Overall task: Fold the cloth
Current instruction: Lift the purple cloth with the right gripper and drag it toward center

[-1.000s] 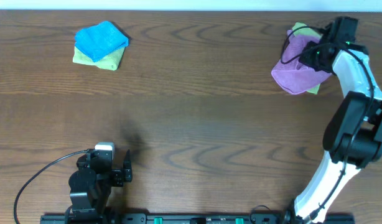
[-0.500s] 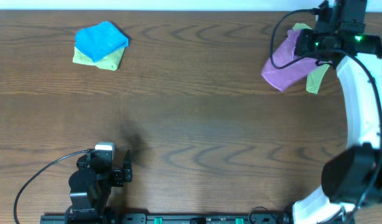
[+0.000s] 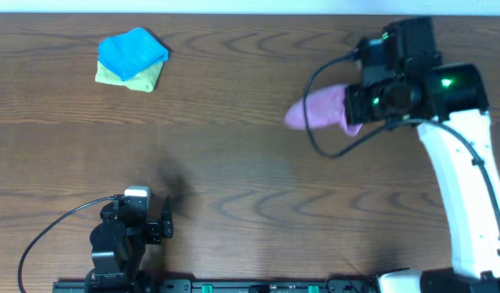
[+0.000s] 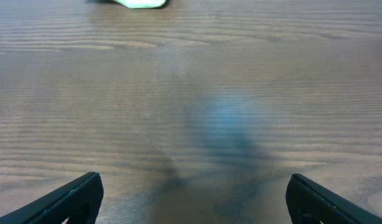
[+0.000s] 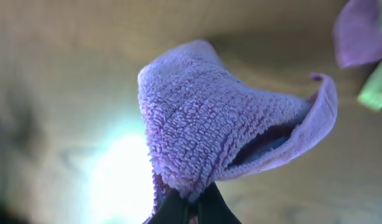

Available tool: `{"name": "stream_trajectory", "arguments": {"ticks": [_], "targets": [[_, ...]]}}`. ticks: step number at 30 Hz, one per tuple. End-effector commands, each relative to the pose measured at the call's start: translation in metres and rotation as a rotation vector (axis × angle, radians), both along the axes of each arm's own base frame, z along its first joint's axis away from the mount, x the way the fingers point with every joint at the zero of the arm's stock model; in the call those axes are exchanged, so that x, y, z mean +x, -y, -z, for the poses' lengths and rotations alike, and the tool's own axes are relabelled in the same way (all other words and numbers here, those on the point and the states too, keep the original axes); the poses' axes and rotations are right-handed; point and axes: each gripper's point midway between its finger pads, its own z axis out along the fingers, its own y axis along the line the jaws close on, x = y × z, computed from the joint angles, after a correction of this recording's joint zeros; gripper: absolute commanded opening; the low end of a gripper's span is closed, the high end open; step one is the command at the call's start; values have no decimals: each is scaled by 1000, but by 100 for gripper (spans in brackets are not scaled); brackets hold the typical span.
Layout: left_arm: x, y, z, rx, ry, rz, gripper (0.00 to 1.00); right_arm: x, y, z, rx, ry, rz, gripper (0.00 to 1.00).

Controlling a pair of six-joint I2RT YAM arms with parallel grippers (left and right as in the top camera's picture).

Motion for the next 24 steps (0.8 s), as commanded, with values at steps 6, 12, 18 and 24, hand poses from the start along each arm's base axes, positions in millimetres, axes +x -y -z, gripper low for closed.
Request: {"name": "stream_trajectory", "arguments": {"ticks": [6, 12, 18, 24], "targets": [[0, 0, 1, 14, 3, 8, 95, -68, -52, -11, 40, -87, -188, 1], [0, 0, 1, 14, 3, 8, 95, -104, -67, 1, 40, -119, -265, 2], [0, 0, 1, 14, 3, 8, 95, -130, -83, 31, 118, -171, -317, 1], [0, 0, 1, 14, 3, 8, 95, -79, -109, 61, 164, -29, -312, 1]]}}
